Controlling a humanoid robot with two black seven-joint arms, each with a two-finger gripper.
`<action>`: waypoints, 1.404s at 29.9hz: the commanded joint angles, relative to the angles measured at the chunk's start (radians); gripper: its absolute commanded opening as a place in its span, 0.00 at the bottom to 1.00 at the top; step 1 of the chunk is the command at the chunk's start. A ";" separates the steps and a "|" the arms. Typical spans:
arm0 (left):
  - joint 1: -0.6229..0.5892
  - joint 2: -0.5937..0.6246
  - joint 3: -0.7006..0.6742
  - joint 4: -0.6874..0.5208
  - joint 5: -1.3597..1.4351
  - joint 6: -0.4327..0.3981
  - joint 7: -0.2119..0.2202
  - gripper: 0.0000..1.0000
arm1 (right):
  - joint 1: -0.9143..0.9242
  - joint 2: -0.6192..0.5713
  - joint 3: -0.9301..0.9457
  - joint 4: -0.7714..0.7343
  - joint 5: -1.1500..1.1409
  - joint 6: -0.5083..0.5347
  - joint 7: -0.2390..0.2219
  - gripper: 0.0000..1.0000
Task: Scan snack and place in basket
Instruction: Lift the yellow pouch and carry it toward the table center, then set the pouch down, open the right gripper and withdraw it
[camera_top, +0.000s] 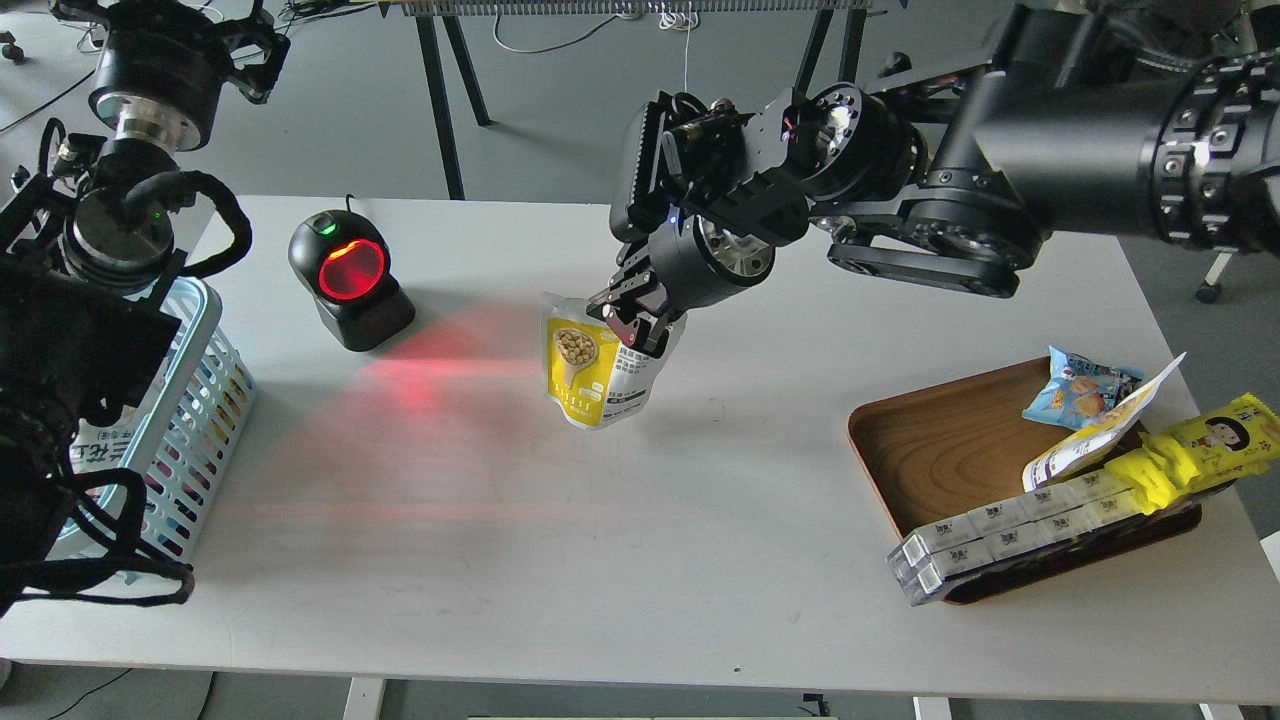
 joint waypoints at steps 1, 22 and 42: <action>-0.001 0.000 0.000 0.000 0.000 0.000 0.000 1.00 | -0.004 0.000 -0.002 0.002 -0.001 0.000 0.000 0.01; -0.001 0.000 -0.002 0.000 0.000 0.000 0.000 1.00 | -0.006 0.000 0.004 0.022 0.002 0.006 0.000 0.13; -0.012 0.001 0.005 -0.012 0.006 0.000 0.020 1.00 | 0.074 -0.273 0.185 0.238 0.250 0.017 0.000 0.97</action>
